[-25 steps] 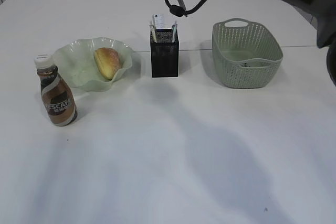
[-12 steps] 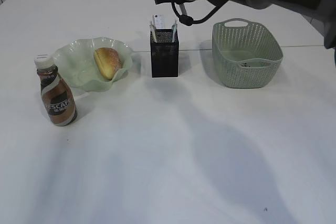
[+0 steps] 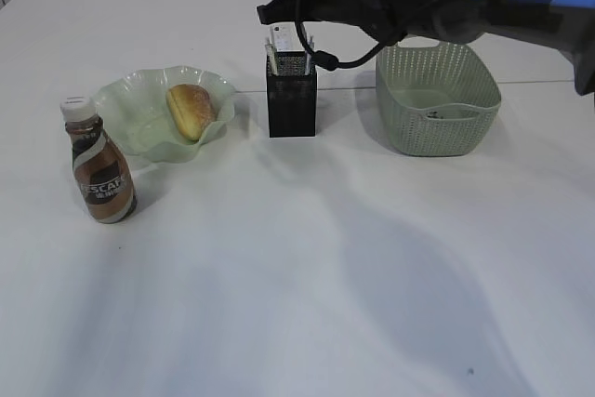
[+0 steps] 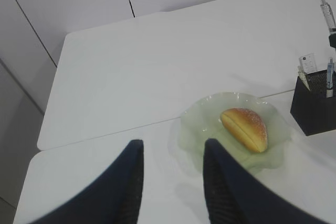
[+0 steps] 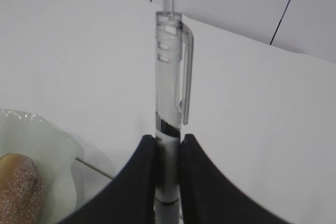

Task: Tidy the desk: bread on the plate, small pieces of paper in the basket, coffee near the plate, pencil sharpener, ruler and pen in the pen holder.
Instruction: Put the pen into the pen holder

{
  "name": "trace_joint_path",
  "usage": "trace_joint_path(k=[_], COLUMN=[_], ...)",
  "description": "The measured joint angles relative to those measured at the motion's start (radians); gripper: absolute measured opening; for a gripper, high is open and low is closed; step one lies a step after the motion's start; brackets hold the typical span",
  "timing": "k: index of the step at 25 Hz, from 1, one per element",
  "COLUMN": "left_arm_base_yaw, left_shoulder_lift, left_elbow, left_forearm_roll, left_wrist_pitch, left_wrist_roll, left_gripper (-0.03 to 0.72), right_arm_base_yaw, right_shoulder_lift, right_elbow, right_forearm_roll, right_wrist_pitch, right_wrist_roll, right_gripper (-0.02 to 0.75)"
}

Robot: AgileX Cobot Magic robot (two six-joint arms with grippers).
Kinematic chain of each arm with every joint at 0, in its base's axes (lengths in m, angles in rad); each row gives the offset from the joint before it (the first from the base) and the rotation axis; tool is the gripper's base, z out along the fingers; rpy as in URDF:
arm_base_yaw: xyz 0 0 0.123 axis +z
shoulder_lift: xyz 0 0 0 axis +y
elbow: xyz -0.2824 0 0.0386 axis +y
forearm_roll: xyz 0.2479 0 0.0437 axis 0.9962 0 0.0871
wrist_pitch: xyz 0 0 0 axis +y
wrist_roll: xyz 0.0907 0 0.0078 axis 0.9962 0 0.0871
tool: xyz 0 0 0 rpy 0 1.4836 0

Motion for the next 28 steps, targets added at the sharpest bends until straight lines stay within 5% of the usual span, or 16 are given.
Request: trace_joint_path(k=[28], left_arm_base_yaw=[0.000], left_shoulder_lift=[0.007], left_elbow=[0.000], left_forearm_roll=[0.000], left_wrist_pitch=[-0.022], left_wrist_roll=[0.000], left_gripper=[0.267], right_arm_base_yaw=[-0.032], right_shoulder_lift=[0.043], right_elbow=[0.096], right_forearm_roll=[-0.015], right_wrist_pitch=[-0.331], right_wrist_roll=[0.050], right_gripper=[0.115])
